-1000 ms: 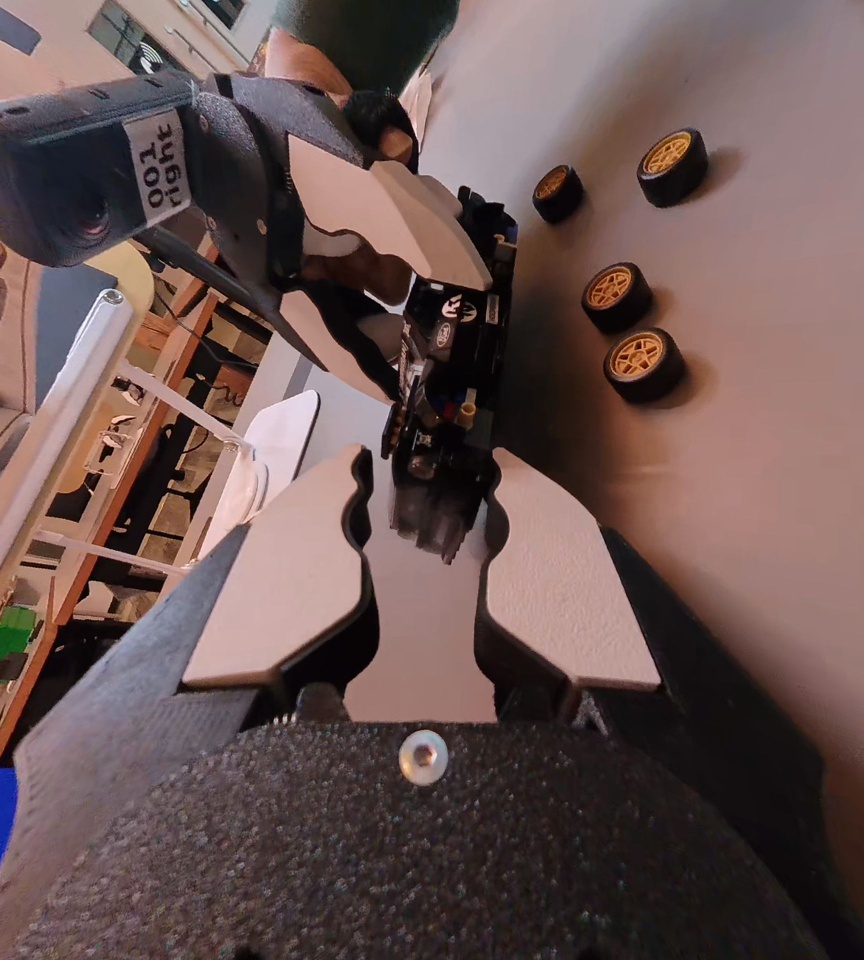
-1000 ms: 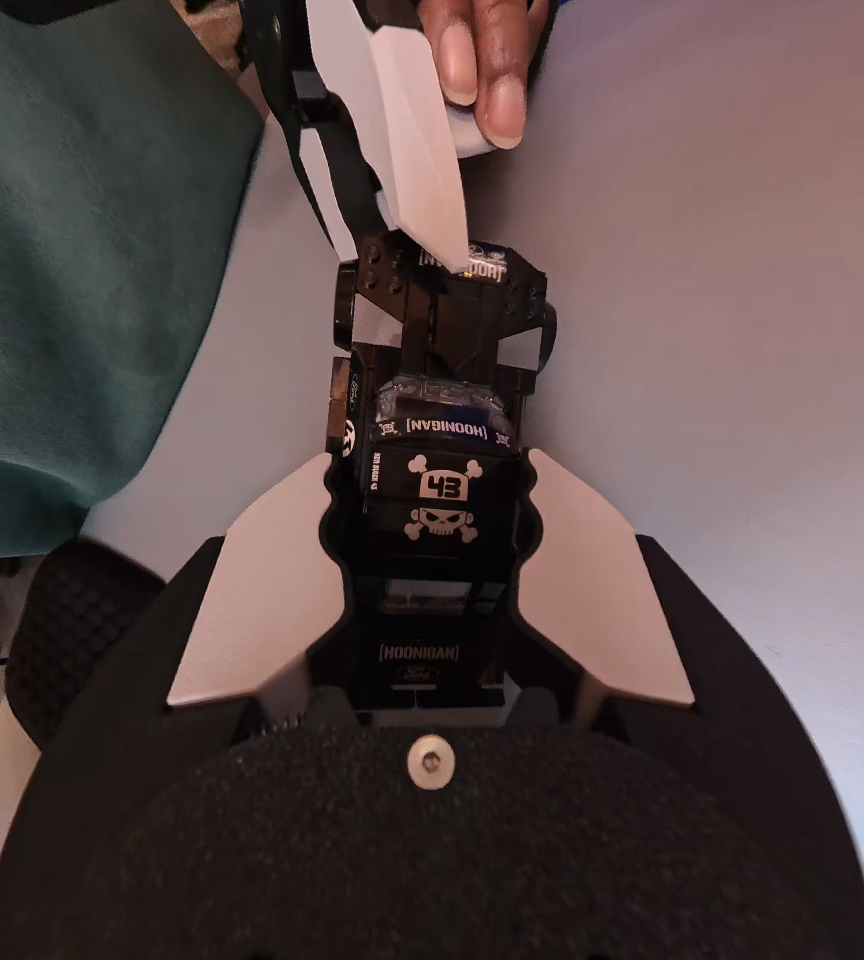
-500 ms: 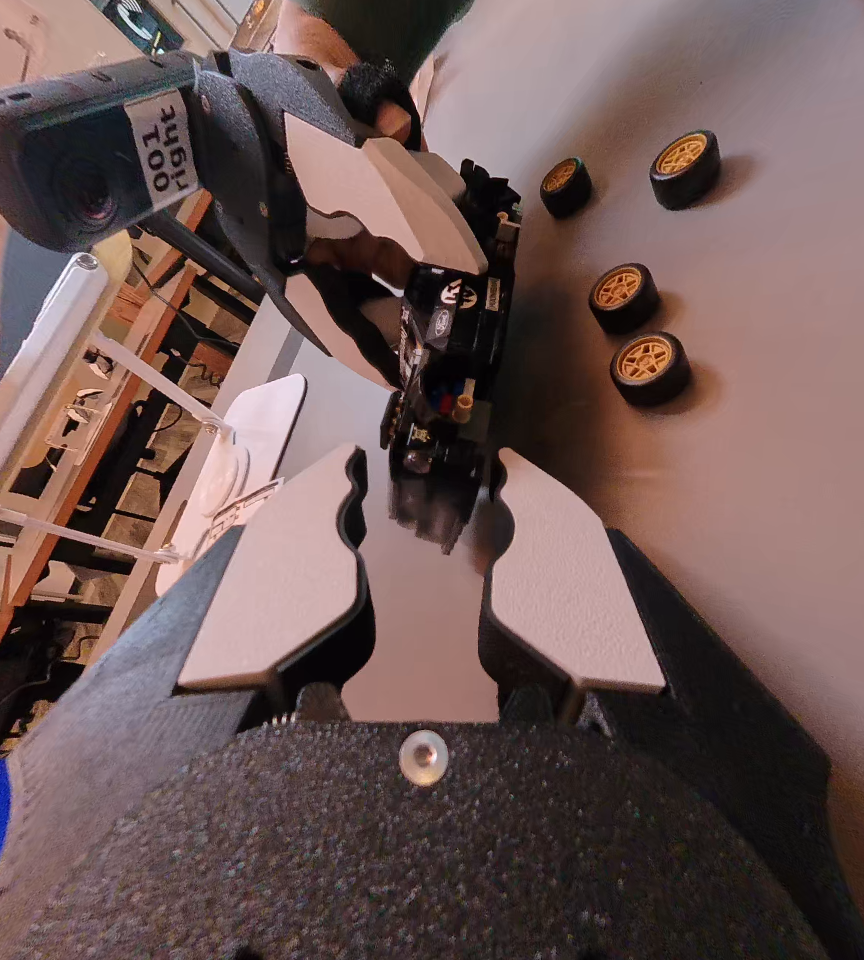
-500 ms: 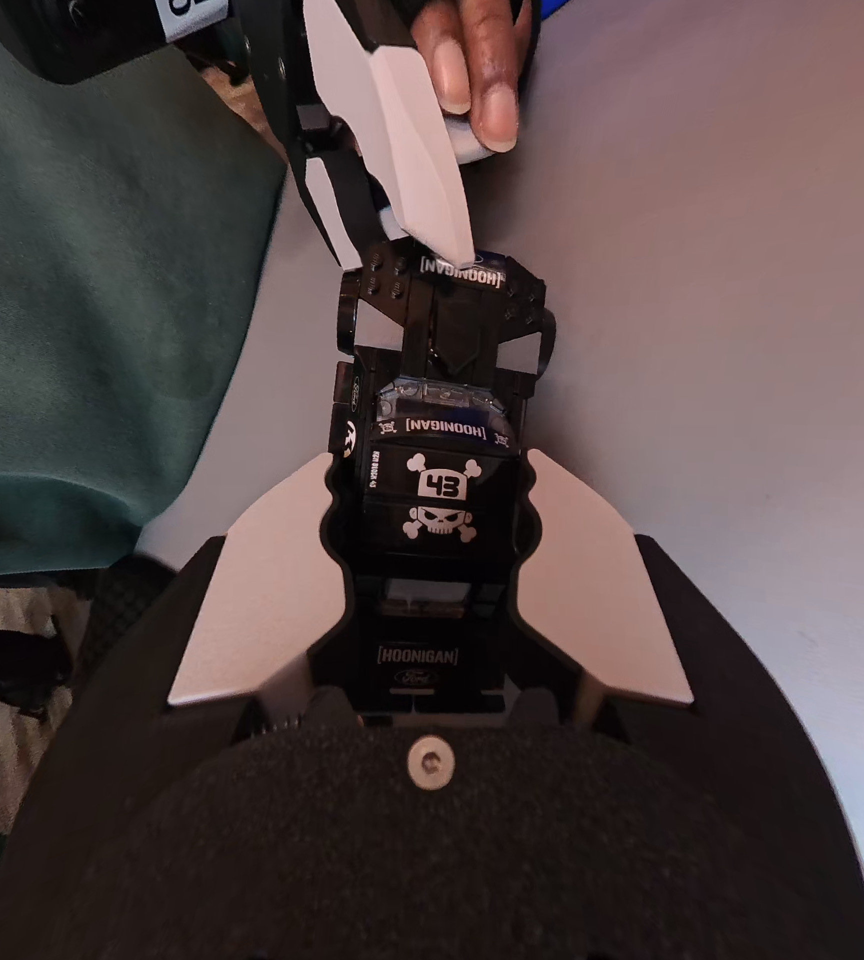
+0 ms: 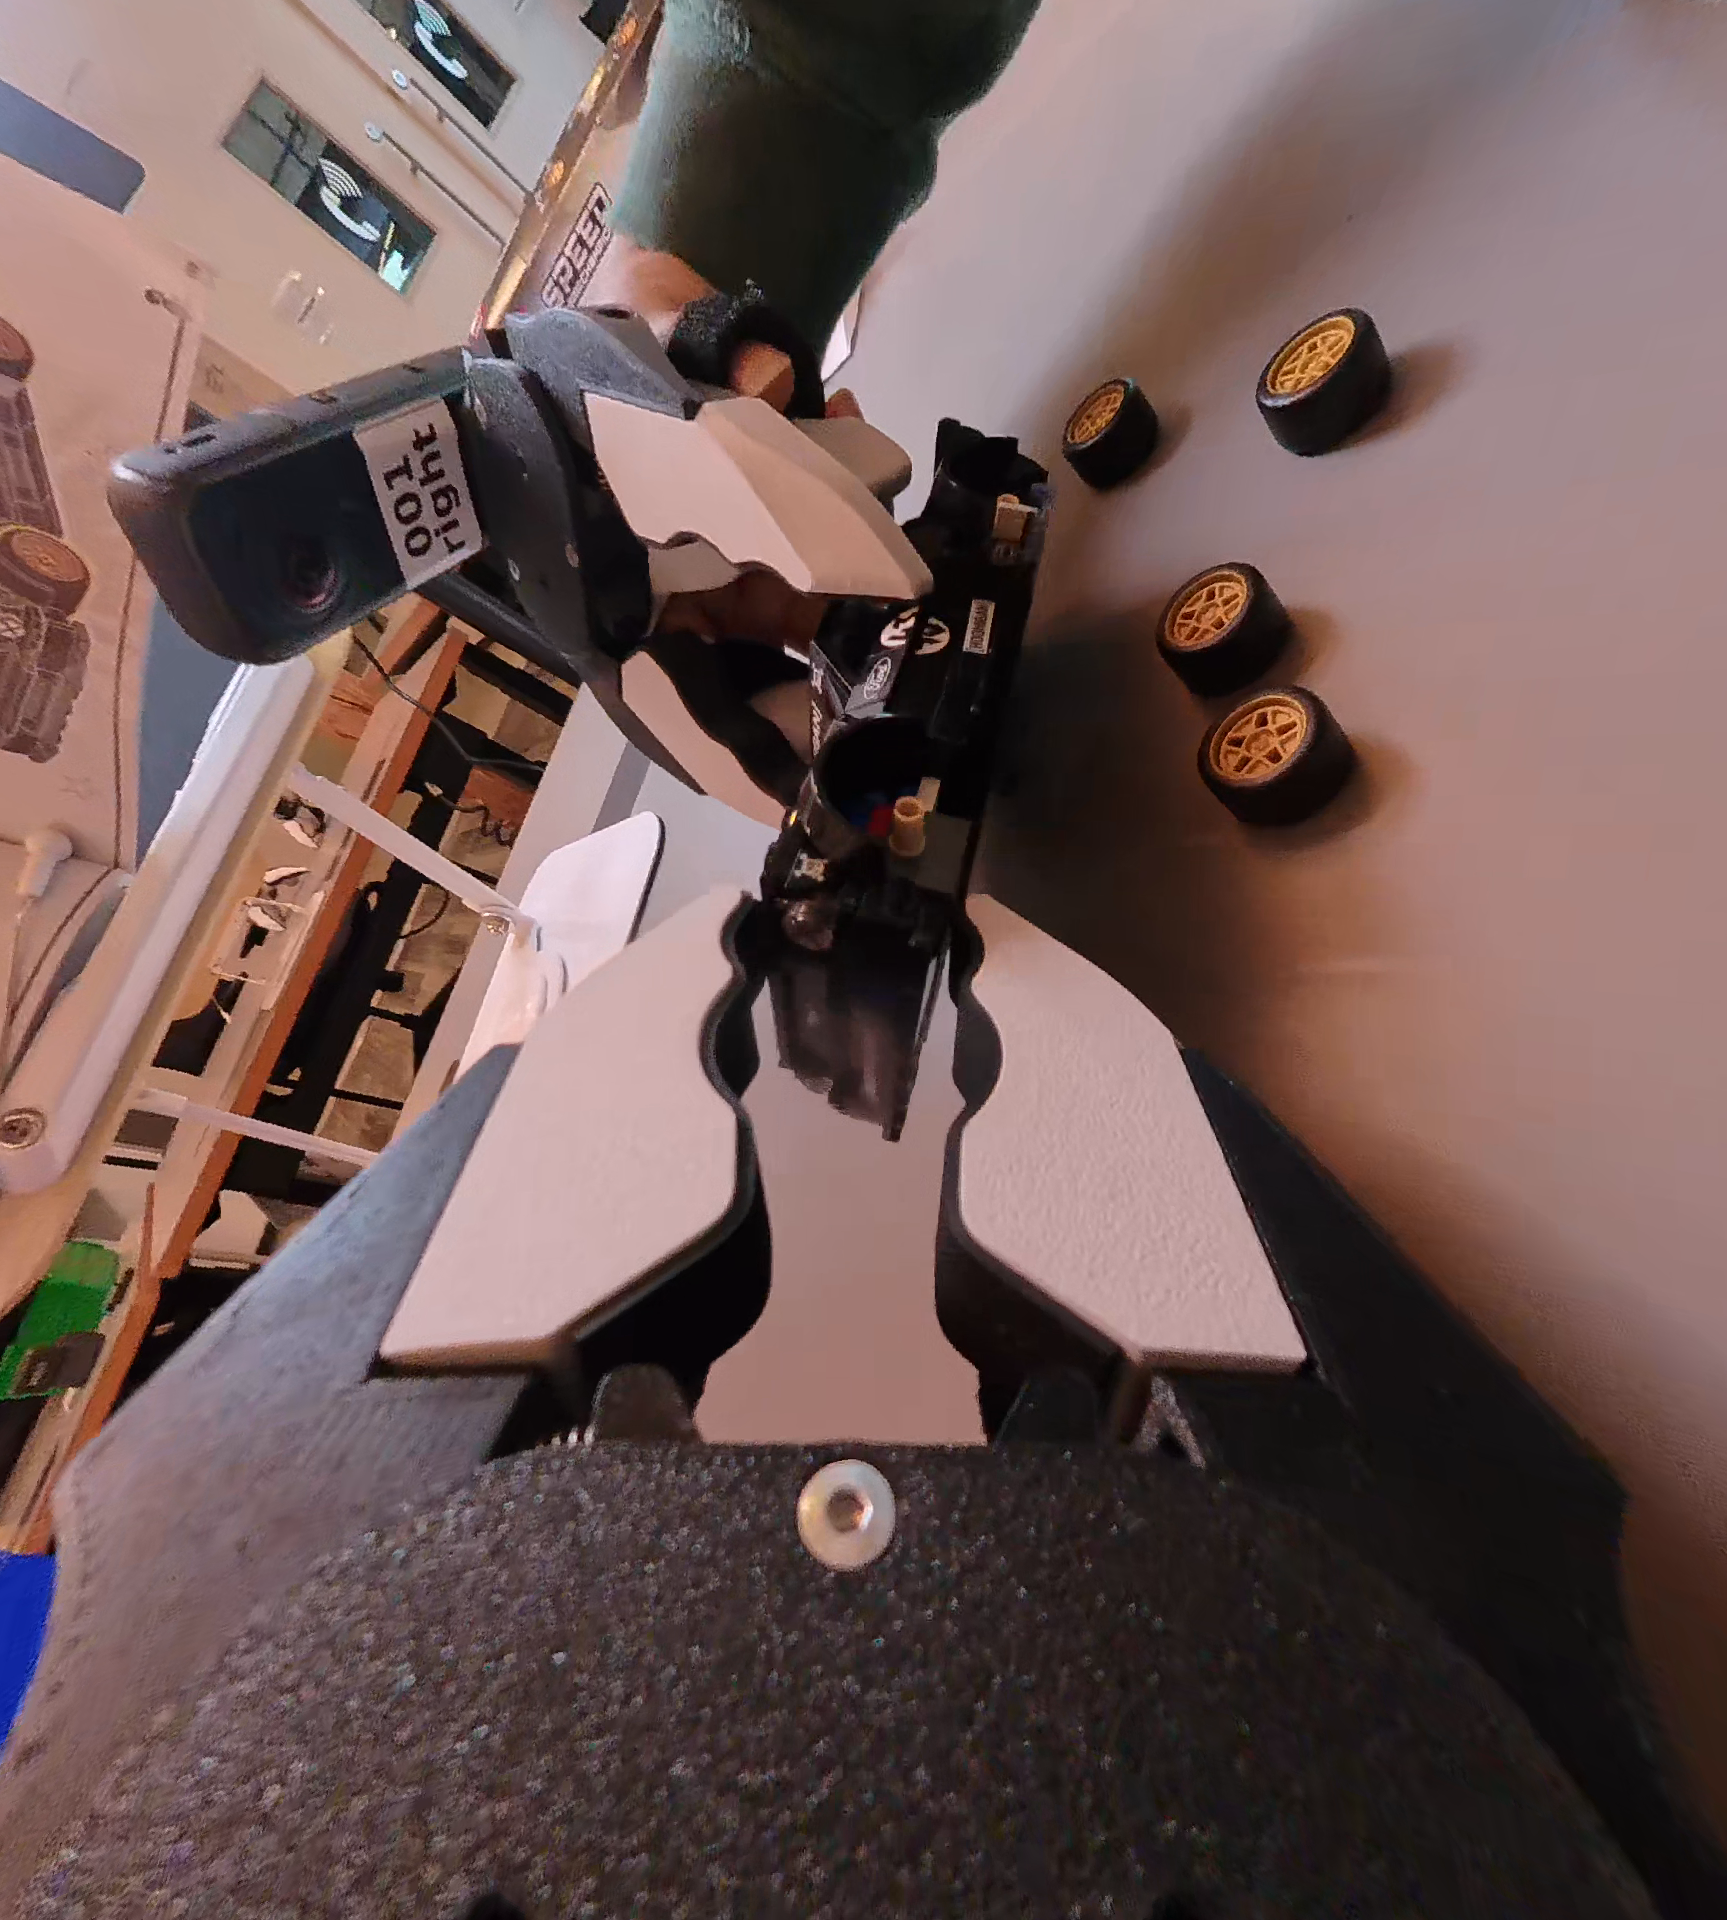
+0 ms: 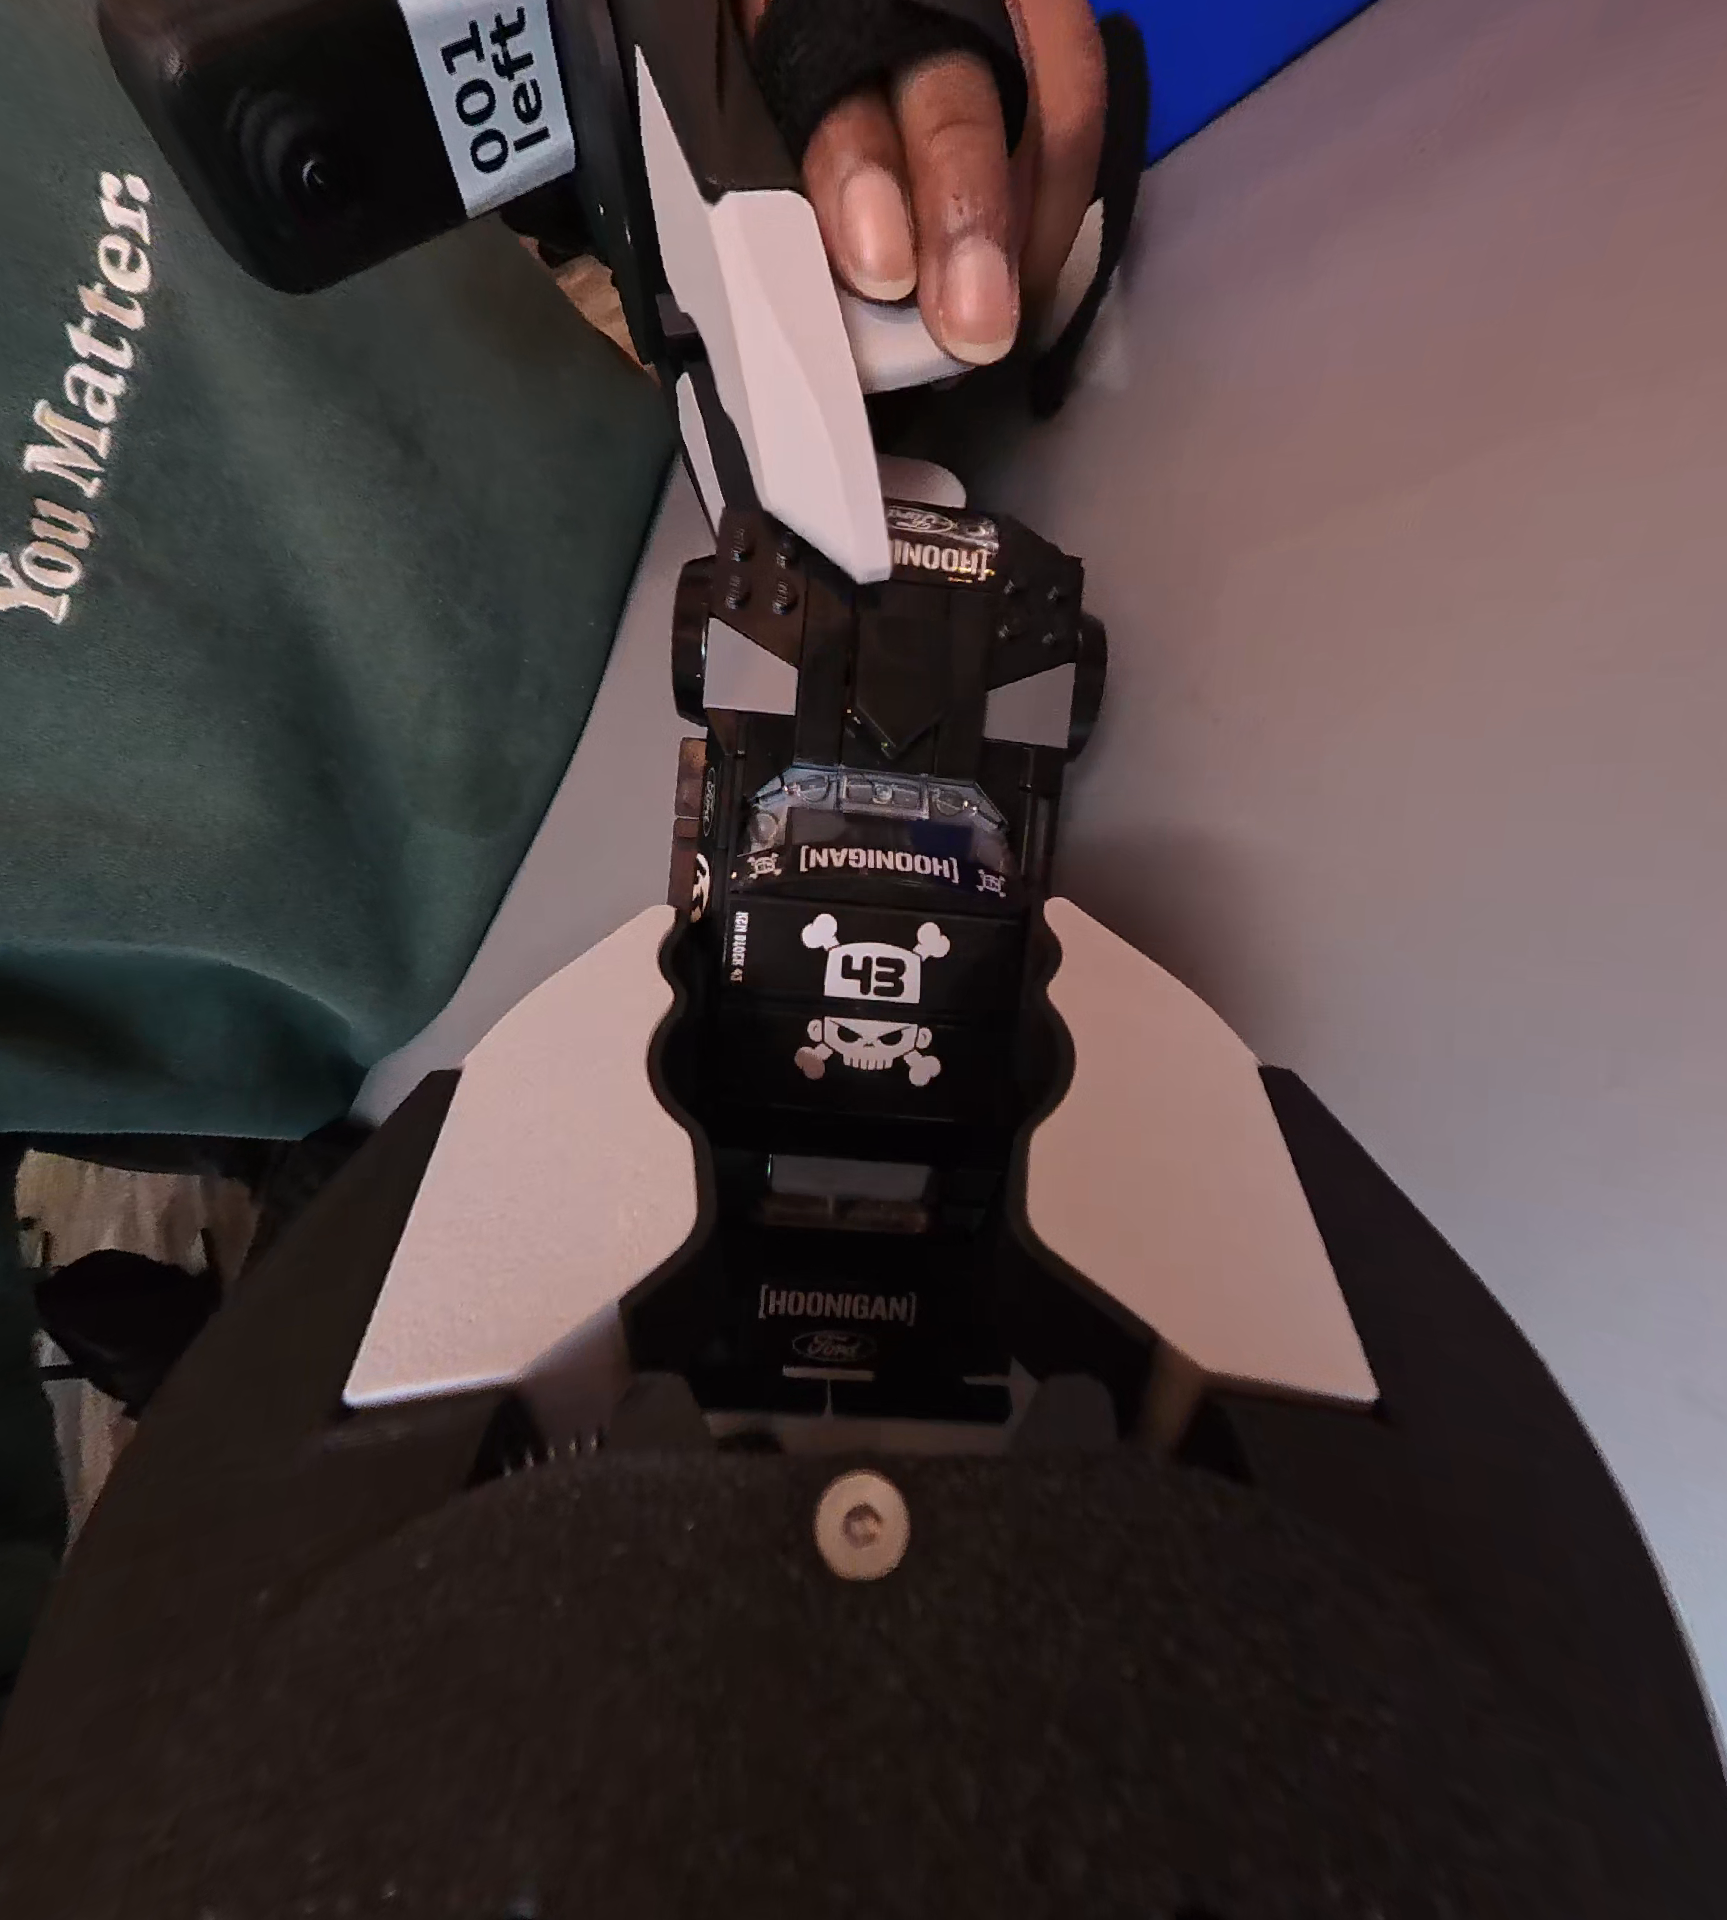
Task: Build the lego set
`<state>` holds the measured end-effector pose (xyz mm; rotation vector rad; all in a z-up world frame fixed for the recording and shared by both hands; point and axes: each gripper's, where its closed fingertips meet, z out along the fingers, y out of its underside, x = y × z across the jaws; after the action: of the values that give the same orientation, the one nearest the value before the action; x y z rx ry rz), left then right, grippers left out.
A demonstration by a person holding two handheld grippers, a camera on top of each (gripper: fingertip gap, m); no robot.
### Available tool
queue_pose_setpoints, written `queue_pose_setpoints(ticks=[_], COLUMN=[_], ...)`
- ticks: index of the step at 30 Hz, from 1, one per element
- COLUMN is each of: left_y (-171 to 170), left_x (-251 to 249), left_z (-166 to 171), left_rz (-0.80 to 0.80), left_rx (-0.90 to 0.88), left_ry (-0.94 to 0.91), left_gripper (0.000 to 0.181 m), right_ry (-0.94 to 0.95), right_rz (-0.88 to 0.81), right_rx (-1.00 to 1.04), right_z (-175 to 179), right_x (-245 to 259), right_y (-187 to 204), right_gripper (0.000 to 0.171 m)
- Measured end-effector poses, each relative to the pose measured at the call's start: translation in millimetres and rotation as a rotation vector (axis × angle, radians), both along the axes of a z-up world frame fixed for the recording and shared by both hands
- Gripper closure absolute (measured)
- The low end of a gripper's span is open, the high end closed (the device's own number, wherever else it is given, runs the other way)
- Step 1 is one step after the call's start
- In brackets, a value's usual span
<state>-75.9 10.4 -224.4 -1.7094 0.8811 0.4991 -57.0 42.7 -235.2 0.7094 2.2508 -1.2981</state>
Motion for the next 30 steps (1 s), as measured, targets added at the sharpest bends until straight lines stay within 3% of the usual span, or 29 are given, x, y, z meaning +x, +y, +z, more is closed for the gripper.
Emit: queue_pose_setpoints(ticks=[6,9,16,21,26,30], left_y=[-1.2,-1.3,1.8,9.6,14.8,16.4], left_x=[-0.5,-2.7,-6.6,-6.9,-3.6,-3.4], left_z=[1.6,-1.3,-0.6,4.2,6.8,7.8], left_rz=[0.008,0.019,0.054,0.081,0.086,0.092], left_rx=[0.006,-0.011,-0.052,-0.092,-0.113,-0.109], left_ry=[0.034,0.037,0.013,-0.013,-0.005,0.022], left_gripper=[0.147,0.147,0.148,0.148,0.148,0.148], right_ry=[0.041,0.166,0.687,0.937,1.067,1.106], right_rz=[-0.052,-0.129,-0.395,-0.498,-0.524,-0.527], right_rx=[0.014,0.060,0.554,0.932,1.120,1.113], right_z=[9.2,23.3,33.5,10.9,2.5,4.2], right_x=[-8.4,-13.2,5.4,7.7,-6.9,-11.9], right_y=[0.6,3.7,9.9,8.4,28.0,31.5], right_gripper=[0.111,0.110,0.101,0.103,0.118,0.124])
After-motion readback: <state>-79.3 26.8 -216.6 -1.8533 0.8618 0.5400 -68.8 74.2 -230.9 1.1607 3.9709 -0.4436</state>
